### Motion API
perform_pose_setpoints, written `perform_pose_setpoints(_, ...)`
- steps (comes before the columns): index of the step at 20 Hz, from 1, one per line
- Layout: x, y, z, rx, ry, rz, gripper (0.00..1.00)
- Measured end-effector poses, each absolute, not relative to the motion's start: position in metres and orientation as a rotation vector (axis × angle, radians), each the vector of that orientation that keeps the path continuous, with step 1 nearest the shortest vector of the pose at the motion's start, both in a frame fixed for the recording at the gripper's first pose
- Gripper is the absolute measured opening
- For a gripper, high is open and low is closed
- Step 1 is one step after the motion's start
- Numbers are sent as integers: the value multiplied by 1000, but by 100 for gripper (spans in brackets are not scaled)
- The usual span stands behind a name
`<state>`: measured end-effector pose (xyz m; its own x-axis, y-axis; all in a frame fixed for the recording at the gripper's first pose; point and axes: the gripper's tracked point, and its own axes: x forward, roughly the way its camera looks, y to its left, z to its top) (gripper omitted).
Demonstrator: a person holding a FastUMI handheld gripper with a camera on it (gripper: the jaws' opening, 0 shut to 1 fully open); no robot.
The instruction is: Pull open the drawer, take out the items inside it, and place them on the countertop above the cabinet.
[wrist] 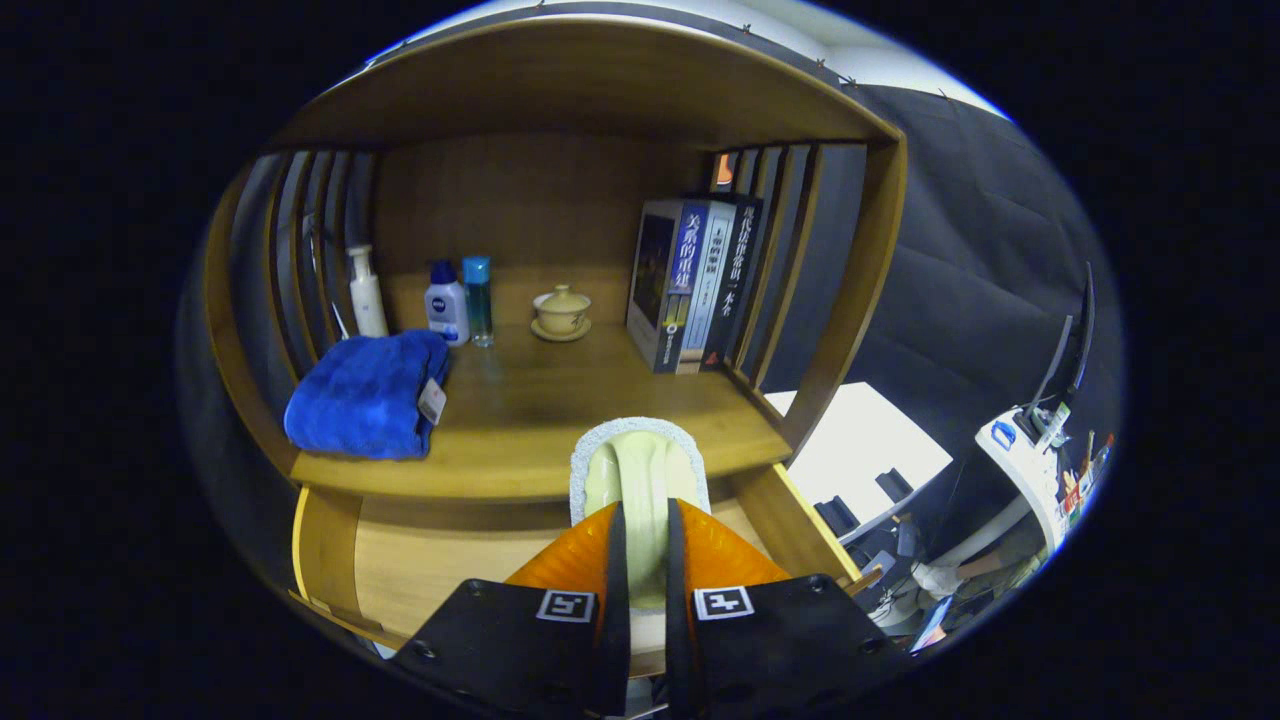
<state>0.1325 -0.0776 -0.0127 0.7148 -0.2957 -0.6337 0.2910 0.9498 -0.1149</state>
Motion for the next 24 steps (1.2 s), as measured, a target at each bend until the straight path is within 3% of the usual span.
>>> perform_pose_setpoints(12, 248, -85, -41, -39, 743, -211, 23)
perform_pose_setpoints(24, 299, -89, -91, 66, 868, -130, 23)
